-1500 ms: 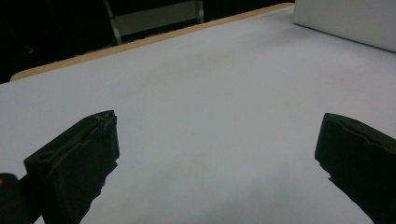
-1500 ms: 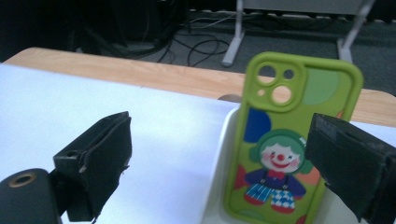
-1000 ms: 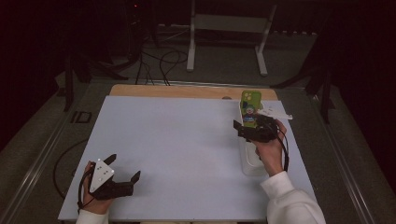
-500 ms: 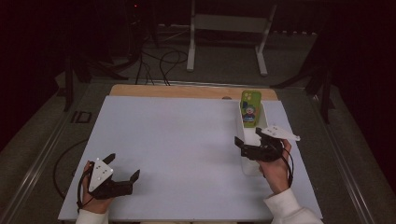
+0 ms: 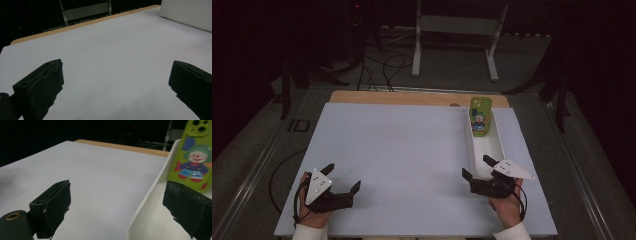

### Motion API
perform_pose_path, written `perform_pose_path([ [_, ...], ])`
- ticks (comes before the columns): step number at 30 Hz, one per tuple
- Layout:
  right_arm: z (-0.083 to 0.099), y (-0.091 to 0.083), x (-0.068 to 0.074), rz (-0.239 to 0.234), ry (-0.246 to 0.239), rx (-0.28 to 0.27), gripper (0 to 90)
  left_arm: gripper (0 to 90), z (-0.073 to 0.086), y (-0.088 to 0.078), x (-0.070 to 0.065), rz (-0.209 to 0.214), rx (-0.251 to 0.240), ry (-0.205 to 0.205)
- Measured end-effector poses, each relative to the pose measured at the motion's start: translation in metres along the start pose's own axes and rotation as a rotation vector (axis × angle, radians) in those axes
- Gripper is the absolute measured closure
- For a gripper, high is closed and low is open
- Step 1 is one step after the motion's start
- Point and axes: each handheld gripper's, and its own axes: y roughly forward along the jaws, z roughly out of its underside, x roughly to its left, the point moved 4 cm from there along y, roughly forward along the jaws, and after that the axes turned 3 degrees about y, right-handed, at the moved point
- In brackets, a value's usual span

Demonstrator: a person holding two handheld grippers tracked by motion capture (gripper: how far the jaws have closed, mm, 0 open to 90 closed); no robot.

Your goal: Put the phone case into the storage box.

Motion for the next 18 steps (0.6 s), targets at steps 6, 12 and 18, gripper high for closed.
perform_pose_path([
  [6,0.013,-0.007,0.005,-0.039,-0.035,-0.038,7.7,0.4,0.0,-0.001,0.001,0.0,-0.007,0.001],
  [12,0.02,-0.014,0.005,-0.04,-0.043,-0.067,8.0,0.4,-0.001,-0.003,-0.001,0.002,-0.017,0.011],
  [18,0.018,-0.02,0.0,-0.026,-0.041,-0.093,8.0,0.4,-0.001,-0.003,-0.001,0.008,-0.017,0.017],
])
